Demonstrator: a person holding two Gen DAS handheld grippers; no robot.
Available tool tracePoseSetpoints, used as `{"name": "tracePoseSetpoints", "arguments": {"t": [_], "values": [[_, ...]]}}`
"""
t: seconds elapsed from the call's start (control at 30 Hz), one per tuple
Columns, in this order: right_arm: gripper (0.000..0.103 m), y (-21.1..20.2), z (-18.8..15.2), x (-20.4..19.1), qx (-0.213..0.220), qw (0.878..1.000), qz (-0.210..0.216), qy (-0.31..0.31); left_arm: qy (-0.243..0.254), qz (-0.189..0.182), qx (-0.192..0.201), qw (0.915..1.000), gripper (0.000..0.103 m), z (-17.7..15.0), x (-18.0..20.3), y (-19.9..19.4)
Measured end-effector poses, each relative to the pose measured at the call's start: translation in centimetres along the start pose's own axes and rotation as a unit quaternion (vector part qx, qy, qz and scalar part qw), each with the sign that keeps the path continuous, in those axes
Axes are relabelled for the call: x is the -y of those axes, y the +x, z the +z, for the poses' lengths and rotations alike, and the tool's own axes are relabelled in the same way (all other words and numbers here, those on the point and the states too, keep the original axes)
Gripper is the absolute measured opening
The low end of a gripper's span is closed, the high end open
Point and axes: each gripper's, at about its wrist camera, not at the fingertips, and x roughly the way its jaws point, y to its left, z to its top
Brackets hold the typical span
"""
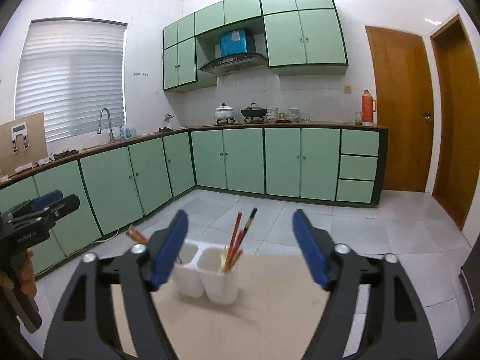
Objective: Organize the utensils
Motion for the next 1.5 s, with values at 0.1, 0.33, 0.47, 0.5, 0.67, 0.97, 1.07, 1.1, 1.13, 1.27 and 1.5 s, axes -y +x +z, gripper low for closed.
{"name": "tracePoseSetpoints", "arguments": {"t": [0.1,0.33,0.47,0.5,0.67,0.97,1.07,1.1,1.13,1.27,1.5], "values": [[0.093,-2.1,-1.3,-0.4,-0.002,1.0,-0.006,0.0,0.003,-0.004,-0.007,1.0,0.087,-1.1,0.8,-1.8],[0.098,-5.7,-3.3,-1.0,-0.028,0.999,0.011,0.022,0.011,0.004,-0.007,0.9999,0.097,-2.9,2.6,-5.7],[0.098,-7.0,-3.4,-2.2,-0.041,0.999,0.02,0.008,0.015,-0.001,-0.011,0.9998,0.097,-3.0,3.2,-7.0],[0.098,-7.4,-3.3,-2.5,-0.038,0.999,0.021,0.006,0.019,-0.001,-0.012,0.9997,0.097,-3.1,3.4,-7.4],[0.098,-8.8,-2.7,-3.4,-0.033,0.999,0.036,0.004,0.024,-0.004,-0.009,0.9997,0.097,-3.4,4.0,-9.7],[0.098,-10.6,-2.4,-4.5,-0.021,0.999,0.046,-0.012,0.017,-0.004,0.003,0.9998,0.097,-3.3,4.0,-11.9],[0.098,-11.1,-2.4,-4.8,-0.018,0.999,0.049,-0.014,0.016,-0.004,0.01,0.9998,0.097,-3.1,4.0,-12.5],[0.098,-11.2,-2.4,-4.9,-0.017,0.998,0.05,-0.015,0.016,-0.004,0.011,0.9998,0.097,-3.2,3.9,-12.6],[0.098,-11.3,-2.4,-5.0,-0.016,0.998,0.051,-0.016,0.016,-0.005,0.012,0.9998,0.097,-3.2,3.9,-12.8],[0.098,-11.6,-2.4,-5.3,-0.014,0.998,0.051,-0.018,0.012,-0.005,0.014,0.9998,0.097,-3.2,4.0,-13.0],[0.098,-11.4,-2.5,-5.4,-0.015,0.998,0.051,-0.019,0.009,-0.005,0.014,0.9999,0.097,-3.4,4.0,-13.3]]}}
